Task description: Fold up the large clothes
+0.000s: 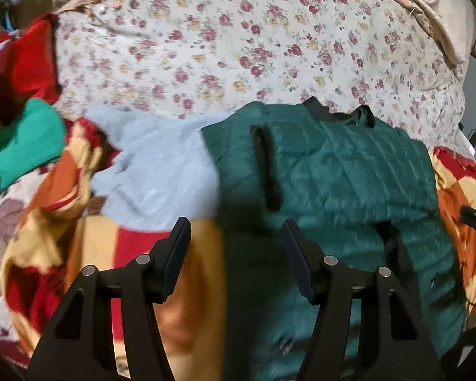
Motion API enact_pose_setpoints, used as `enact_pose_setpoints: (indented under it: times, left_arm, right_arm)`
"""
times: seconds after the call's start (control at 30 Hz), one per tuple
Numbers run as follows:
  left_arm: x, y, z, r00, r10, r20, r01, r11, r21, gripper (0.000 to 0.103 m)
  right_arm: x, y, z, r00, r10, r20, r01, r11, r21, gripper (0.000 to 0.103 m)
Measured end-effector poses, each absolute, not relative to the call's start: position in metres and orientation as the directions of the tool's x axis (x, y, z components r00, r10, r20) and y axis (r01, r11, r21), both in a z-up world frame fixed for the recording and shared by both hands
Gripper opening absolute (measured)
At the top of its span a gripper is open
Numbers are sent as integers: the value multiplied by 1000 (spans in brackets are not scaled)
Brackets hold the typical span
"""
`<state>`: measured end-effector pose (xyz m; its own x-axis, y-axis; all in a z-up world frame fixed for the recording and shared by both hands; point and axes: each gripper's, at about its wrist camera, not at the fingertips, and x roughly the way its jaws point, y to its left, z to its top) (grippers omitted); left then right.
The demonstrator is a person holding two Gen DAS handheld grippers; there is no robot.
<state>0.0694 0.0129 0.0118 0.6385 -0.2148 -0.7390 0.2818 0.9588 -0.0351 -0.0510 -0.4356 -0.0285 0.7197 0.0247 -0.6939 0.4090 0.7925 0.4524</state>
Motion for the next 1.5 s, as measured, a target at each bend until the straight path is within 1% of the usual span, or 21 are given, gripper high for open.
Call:
enact_pose_setpoints:
  times: [0.1,0.17,0.33,0.43,0.57,0.7,0.8,0.87,0.97,1.0,1.1,1.13,1.2,1.27,1.33,1.4,1.47,1.5]
  left_arm:
    - [48,34,6,619,-228,-752,266,961,-72,60]
    - [35,47,-1,598,-250,-761,251,961,-118,60]
    - [7,69,-26,538,-305,-786,227,950,-214,60]
    - [0,77,-42,484,-365,-795,203,931,-304,60]
    - [-5,83,-55,420,-468,-778,192,883,-427,60]
    - [-3,86,-64,376,-522,-765,171,851,-497,60]
    - [-5,89,-70,348,-548,-760,150,833,-532,60]
    - [-10,92,-69,353,-548,-758,151,833,-532,60]
    - [-21,101,-54,400,-539,-741,165,838,-520,60]
    - [-23,103,-50,412,-535,-738,167,840,-516,60]
    - [-41,113,-26,482,-506,-716,191,858,-477,60]
    - [-45,117,-19,500,-497,-710,196,863,-466,60]
    - [-59,130,1,559,-454,-694,197,886,-421,60]
    - [-69,145,20,616,-390,-684,176,915,-364,60]
    - [-77,168,44,681,-301,-667,125,946,-300,60]
    - [-83,191,65,731,-217,-647,68,967,-246,60]
    - [-93,219,95,792,-94,-603,-22,983,-182,60]
    - [-97,229,107,813,-42,-581,-61,986,-156,60]
  right_arm:
    - [-90,-437,-42,689,26,-724,429,792,436,45]
    - [-116,-437,-54,669,31,-743,441,787,431,45]
    - [-153,-440,-81,649,52,-759,474,753,457,45]
    - [-161,-443,-93,658,80,-748,480,721,499,45]
    - [-166,-442,-99,684,125,-718,464,686,561,45]
    - [-167,-443,-100,686,131,-716,467,676,571,45]
    - [-173,-446,-97,669,92,-737,501,677,539,45]
    - [-186,-447,-83,646,10,-763,536,707,463,45]
    - [-222,-446,-49,620,-160,-768,583,750,314,45]
    - [-239,-444,-34,600,-242,-762,612,753,243,45]
    - [-282,-437,0,561,-404,-722,664,741,101,45]
    - [-300,-432,13,532,-478,-699,692,721,34,45]
    - [-324,-428,29,490,-571,-658,728,683,-51,45]
    - [-347,-424,47,430,-667,-609,771,622,-136,45]
    - [-369,-421,66,376,-750,-545,810,551,-200,45]
    - [-385,-420,83,338,-806,-486,842,490,-226,45]
    - [-398,-414,103,305,-856,-417,872,428,-239,45]
    - [-405,-410,114,272,-890,-366,892,376,-250,46]
